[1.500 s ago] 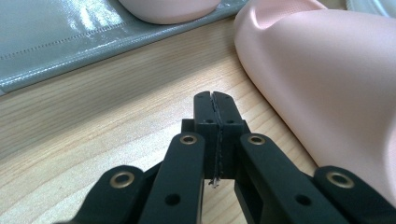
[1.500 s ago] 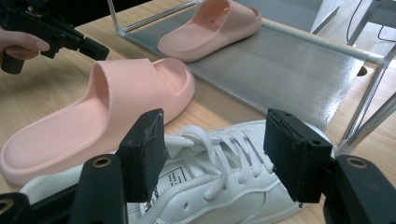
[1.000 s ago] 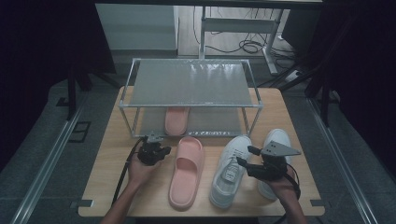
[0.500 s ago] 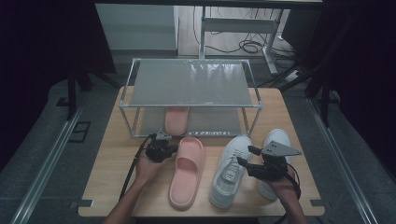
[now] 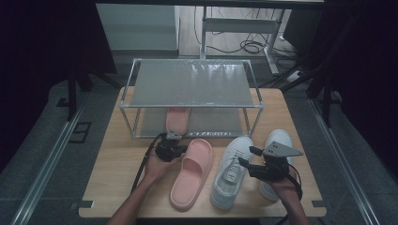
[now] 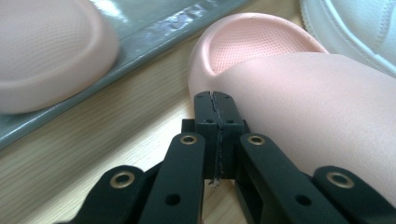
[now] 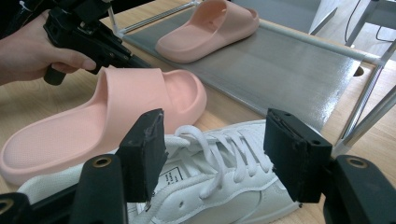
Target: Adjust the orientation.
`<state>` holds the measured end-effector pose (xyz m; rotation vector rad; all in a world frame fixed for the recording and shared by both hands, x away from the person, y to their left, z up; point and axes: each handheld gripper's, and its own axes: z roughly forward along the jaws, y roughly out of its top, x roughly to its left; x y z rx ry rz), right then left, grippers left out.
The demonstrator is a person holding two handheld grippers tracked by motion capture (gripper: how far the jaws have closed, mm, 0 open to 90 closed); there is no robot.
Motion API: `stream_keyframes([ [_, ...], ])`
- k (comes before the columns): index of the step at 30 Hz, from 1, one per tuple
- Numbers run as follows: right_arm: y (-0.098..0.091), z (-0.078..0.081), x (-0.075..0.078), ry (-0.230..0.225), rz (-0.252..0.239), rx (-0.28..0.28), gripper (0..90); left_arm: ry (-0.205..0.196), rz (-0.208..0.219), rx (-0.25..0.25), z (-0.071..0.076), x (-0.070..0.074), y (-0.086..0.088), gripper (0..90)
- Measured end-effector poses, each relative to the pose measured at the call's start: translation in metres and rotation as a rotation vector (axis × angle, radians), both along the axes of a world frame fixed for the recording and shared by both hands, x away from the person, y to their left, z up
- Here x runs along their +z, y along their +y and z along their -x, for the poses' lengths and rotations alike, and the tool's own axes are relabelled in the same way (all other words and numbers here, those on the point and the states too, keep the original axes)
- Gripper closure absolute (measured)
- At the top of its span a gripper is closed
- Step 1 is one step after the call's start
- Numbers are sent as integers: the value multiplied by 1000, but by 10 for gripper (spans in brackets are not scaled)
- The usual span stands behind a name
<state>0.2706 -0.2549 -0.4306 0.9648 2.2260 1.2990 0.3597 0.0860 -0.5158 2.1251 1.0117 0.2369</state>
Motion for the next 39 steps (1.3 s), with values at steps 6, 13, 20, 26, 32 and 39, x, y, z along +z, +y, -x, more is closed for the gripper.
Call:
stream_keyframes([
  [6, -1, 0, 0, 1, 1, -1, 384, 2, -7, -17, -1, 1, -6, 900],
  [13, -2, 0, 1, -2, -3, -4, 384, -15, 19, -4, 18, 14, 21, 900],
  [20, 1, 0, 0, 0, 4, 2, 384, -3, 88, -25, 54, 22, 41, 900],
  [26, 2, 0, -1, 2, 8, 5, 384, 14, 113, -74, 74, 19, 35, 900],
  [32, 1, 0, -1, 2, 5, 0, 384, 21, 121, -106, 81, 17, 24, 900],
  [39, 1, 0, -1, 1, 8, 2, 383, 12, 83, -93, 76, 10, 16, 900],
])
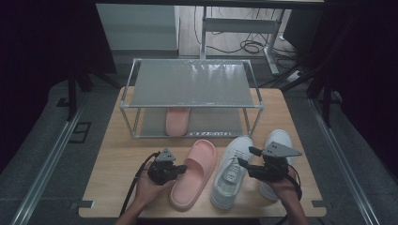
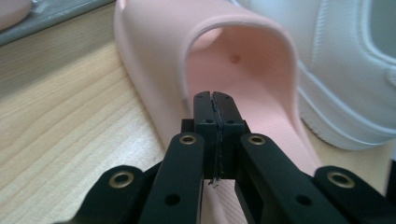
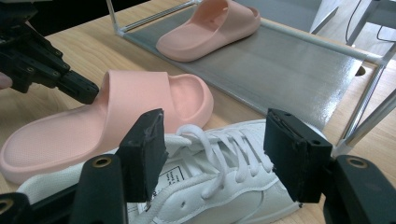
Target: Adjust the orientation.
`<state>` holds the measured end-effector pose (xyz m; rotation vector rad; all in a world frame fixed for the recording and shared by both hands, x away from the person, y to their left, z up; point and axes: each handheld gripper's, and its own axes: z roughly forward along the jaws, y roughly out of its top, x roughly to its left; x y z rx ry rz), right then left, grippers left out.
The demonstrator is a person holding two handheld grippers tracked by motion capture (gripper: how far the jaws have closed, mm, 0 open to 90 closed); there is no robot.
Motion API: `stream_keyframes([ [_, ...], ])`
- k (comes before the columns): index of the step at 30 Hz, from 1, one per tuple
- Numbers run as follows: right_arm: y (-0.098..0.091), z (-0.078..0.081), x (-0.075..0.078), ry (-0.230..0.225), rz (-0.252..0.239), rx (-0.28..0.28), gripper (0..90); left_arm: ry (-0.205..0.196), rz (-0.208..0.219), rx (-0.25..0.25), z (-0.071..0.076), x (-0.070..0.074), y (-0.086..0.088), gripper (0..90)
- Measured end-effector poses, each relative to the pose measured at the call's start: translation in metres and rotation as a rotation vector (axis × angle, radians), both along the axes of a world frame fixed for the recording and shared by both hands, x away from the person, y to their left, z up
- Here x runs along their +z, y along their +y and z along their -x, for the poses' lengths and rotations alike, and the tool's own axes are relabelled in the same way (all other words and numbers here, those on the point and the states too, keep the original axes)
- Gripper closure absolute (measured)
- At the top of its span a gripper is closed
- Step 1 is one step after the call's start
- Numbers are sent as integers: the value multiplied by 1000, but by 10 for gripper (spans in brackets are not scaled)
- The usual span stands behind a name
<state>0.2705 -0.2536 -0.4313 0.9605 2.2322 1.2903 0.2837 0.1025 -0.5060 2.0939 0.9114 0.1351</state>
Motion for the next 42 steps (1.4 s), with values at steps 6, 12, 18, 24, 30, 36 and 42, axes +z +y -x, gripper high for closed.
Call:
stream_keyframes([
  [6, 0, 0, 0, 2, 0, 0, 383, 3, 10, 14, -5, 0, 3, 900],
  [12, 0, 0, 0, 2, 2, 0, 384, 3, 2, 35, -12, 0, 6, 900],
  [18, 0, -1, -1, 2, 0, -2, 384, 4, -1, 61, -20, 1, 9, 900],
  [24, 0, 0, 0, 0, 1, -2, 384, -11, 16, 63, -15, 6, 11, 884],
  [30, 0, 0, 0, 0, -2, -3, 384, -6, 54, 52, -3, 12, 17, 846],
  [36, 1, 0, -1, 3, 1, -2, 384, 21, 86, 43, 5, 12, 19, 787],
  [42, 0, 0, -1, 3, 1, -3, 384, 23, 84, 43, 9, 12, 18, 730],
])
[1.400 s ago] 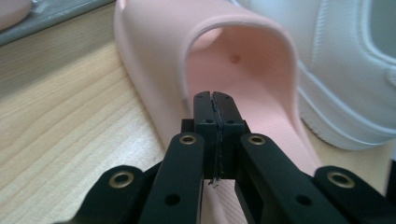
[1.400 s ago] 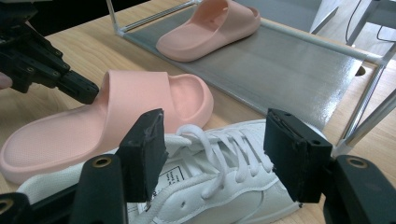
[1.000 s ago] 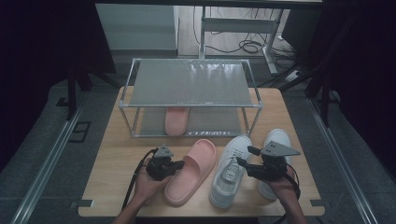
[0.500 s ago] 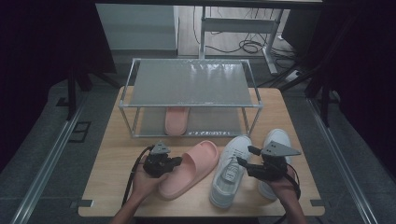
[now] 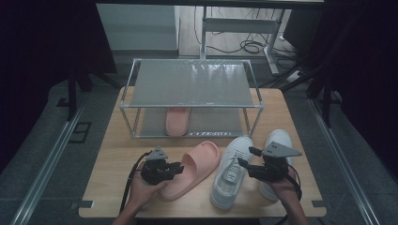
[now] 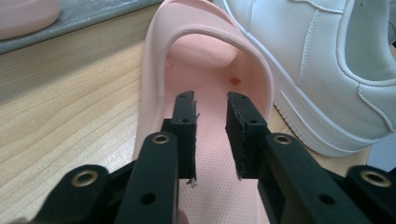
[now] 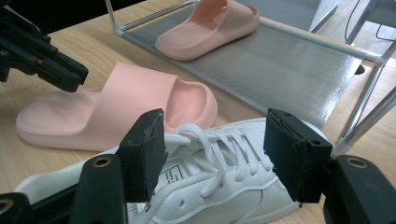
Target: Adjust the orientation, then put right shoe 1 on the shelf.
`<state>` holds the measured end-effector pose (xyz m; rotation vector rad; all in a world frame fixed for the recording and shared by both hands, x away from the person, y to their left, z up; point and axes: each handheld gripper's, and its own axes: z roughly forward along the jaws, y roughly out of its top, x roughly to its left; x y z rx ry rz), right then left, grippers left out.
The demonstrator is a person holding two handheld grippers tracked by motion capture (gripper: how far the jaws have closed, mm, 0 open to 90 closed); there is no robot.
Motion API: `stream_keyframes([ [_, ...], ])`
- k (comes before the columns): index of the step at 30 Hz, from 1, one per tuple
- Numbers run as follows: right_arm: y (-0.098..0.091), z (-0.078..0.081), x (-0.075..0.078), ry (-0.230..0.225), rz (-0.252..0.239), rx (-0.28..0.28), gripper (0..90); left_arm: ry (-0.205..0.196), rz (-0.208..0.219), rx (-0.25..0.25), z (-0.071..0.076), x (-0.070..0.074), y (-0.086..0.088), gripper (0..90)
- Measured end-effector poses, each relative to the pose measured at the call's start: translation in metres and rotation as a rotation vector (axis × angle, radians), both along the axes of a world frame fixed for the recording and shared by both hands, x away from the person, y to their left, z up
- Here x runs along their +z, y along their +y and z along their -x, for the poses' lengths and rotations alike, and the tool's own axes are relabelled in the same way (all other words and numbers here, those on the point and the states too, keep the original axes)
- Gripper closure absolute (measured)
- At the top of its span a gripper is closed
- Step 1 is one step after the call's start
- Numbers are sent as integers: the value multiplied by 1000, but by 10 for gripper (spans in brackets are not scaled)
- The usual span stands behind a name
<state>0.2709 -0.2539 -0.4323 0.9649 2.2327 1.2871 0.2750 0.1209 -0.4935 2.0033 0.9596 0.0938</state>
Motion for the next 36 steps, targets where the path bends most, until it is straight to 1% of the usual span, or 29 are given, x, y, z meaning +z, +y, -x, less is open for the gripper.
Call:
stream_keyframes([
  [5, 1, 1, 0, 1, 0, 1, 384, -1, -5, -12, 5, 1, -4, 699],
  [13, 2, 1, -1, 3, 4, 5, 383, 9, 0, -31, 10, -3, -14, 654],
  [15, 2, 0, -1, -2, 2, 4, 383, 12, 3, -38, 10, -3, -17, 648],
  [20, 0, -1, -2, 6, 3, -2, 382, 15, -1, -49, 11, -4, -24, 635],
  [25, 2, 1, 0, -2, 3, 0, 382, 13, -2, -52, 11, -4, -30, 623],
  [34, 1, 0, -1, 1, 8, -4, 382, 17, -21, -65, 7, -6, -43, 612],
  [36, 1, 0, -1, -2, 6, -2, 382, 14, -33, -69, 7, -7, -48, 612],
])
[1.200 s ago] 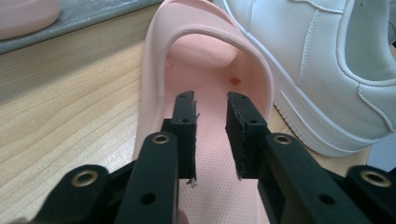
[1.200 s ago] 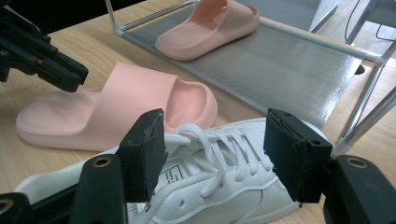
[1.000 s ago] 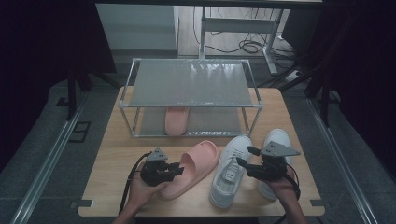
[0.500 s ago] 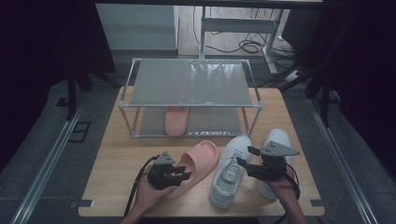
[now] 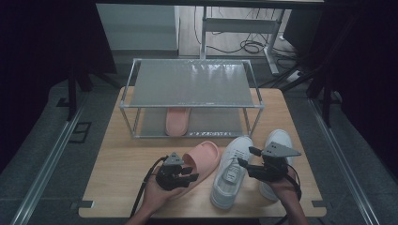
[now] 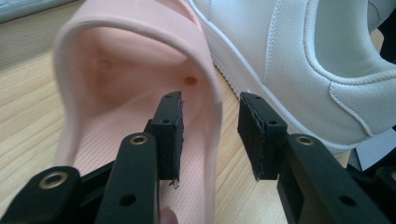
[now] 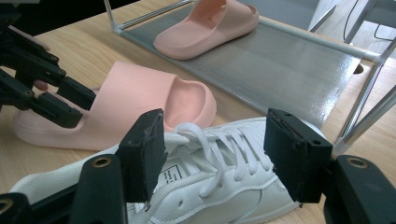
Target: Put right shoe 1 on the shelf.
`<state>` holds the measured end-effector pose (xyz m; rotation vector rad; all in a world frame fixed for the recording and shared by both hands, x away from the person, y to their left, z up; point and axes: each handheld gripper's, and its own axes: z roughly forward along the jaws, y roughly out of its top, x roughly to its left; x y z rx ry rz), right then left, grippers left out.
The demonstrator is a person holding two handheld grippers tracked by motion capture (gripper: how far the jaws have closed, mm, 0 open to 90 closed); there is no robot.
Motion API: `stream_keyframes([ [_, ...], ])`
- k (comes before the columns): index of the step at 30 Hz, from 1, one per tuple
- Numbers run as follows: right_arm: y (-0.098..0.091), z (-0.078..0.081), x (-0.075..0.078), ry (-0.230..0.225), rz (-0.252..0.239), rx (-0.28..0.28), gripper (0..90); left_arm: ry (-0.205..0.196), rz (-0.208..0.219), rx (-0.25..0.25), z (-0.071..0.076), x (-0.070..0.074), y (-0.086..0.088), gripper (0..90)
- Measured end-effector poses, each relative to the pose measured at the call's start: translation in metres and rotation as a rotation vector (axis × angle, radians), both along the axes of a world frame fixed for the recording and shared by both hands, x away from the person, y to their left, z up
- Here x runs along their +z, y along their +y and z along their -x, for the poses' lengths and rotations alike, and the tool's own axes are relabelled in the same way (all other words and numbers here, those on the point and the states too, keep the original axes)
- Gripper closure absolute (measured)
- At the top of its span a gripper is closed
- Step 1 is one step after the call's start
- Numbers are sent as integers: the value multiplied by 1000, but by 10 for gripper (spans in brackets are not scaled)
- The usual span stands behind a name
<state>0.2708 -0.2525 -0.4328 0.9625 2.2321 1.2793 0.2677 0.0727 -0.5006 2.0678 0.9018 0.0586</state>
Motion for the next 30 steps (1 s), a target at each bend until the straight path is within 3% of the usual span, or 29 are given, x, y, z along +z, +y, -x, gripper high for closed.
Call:
stream_keyframes([
  [10, -1, 0, 0, 0, 2, -2, 382, -12, -42, 18, -8, -9, -17, 665],
  [19, -1, 0, 0, -1, 0, -2, 382, -24, -32, 19, -11, -10, -22, 821],
  [30, -1, 0, 0, -2, 1, -1, 382, -54, -17, 67, -15, 0, -25, 829],
])
